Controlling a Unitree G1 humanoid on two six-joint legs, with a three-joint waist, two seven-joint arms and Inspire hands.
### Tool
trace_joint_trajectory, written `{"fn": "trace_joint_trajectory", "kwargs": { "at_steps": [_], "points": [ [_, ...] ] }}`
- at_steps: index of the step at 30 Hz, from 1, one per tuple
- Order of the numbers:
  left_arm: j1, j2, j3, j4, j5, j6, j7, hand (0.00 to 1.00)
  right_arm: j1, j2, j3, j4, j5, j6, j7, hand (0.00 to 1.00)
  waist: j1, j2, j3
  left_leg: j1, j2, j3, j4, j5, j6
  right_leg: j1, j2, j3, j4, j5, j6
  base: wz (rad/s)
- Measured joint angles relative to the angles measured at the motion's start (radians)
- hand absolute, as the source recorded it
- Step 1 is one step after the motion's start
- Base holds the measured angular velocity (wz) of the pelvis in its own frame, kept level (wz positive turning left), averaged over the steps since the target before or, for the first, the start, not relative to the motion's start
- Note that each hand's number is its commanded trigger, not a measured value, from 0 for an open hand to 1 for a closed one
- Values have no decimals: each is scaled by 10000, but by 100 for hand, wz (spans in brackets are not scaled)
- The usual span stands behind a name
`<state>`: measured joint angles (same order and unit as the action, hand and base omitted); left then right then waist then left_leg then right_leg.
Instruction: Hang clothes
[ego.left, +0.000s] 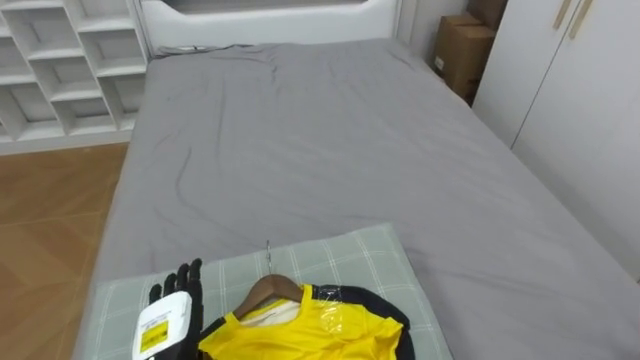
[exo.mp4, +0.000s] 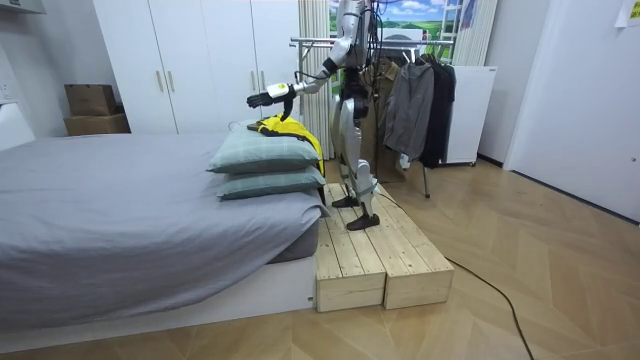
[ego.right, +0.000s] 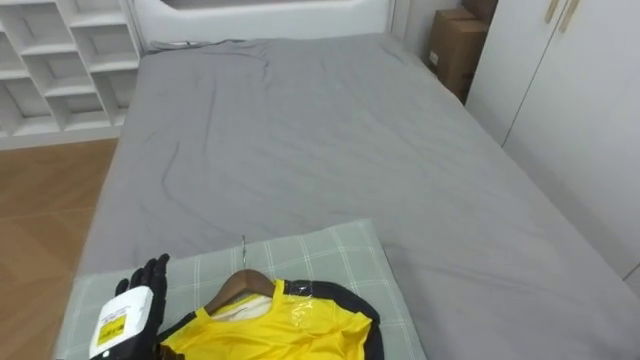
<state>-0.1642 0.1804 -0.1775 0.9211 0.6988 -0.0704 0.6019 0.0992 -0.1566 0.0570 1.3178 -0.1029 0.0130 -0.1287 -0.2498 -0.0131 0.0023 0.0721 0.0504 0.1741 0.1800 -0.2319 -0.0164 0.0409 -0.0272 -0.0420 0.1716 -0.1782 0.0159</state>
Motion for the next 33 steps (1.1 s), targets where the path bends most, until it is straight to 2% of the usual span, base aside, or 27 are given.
{"fn": "trace_joint_trajectory", "kwargs": {
  "at_steps": [13,22,28,33],
  "points": [
    [-85,-15,155,1031,-629,-158,15,0,-11,5,9,-364,257,-118,-151,0,112,75,33,-481,90,138,154,-2,-3,-499,76,124,144,80,-28,-2],
    [-117,-31,63,1099,-604,-237,-246,0,-27,12,4,-458,583,-564,-322,0,72,109,66,-612,88,144,200,-1,-3,-595,65,120,147,80,-28,0],
    [-176,-26,-318,1099,-508,-233,-262,0,-19,9,1,-442,580,-569,-324,0,49,88,74,-778,69,151,206,-1,-2,-780,43,111,144,79,-27,0],
    [-183,-25,-373,1100,-508,-220,-492,0,-119,9,-2,-414,549,-566,-325,0,-77,47,98,-793,72,148,203,-1,-2,-832,43,103,151,79,-27,0]
  ]
}}
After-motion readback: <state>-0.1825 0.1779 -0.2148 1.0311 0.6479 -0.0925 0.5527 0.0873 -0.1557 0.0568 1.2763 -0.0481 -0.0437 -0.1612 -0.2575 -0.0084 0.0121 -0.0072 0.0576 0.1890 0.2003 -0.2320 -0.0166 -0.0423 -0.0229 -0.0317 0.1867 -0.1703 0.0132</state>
